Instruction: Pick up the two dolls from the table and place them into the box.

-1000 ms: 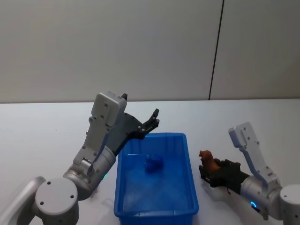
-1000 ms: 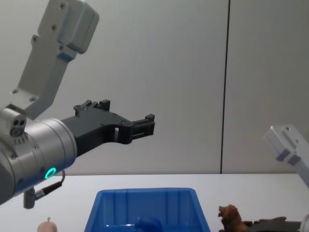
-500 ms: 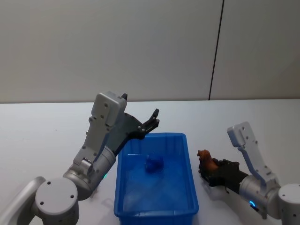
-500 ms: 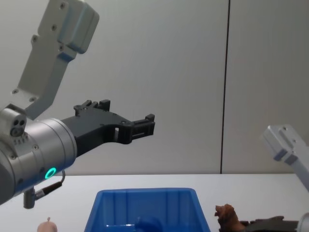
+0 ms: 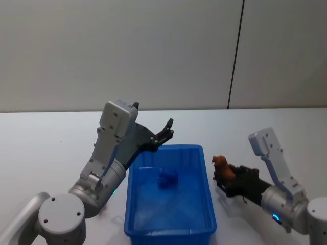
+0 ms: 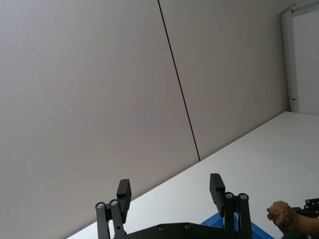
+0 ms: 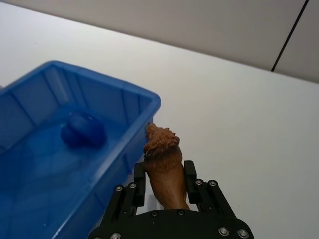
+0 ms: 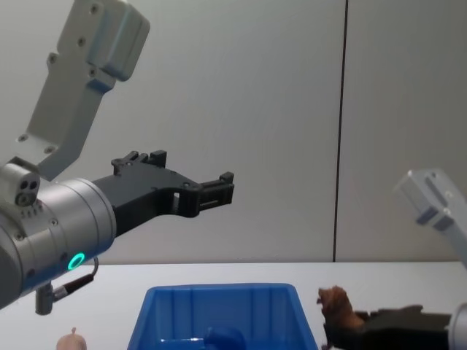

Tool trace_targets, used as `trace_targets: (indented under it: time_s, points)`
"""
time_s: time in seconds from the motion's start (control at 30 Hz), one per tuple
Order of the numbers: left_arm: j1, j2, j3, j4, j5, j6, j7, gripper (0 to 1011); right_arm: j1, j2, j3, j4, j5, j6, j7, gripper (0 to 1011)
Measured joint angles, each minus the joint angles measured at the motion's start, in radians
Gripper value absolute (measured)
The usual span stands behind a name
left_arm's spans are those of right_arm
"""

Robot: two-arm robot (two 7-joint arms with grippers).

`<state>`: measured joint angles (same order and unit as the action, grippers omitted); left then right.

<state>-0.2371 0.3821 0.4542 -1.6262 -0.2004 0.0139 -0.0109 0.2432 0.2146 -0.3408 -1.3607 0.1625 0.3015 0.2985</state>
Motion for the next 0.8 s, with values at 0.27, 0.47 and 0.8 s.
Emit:
trace_targets:
  time_s: [0.27,0.47,0.8]
  points:
    - [0.0,0.0,0.0,0.0,0.0,0.0,0.0,1001,0.002,0.007,0.005,-0.035,-0.012,-0.06,0.02,445]
    - [0.0,0.0,0.0,0.0,0.0,0.0,0.0,1001,0.006,0.012,0.008,-0.071,-0.03,-0.109,0.031,445]
    - [0.0,0.0,0.0,0.0,0.0,0.0,0.0,1001,0.027,0.012,0.007,-0.12,-0.067,-0.173,0.077,445]
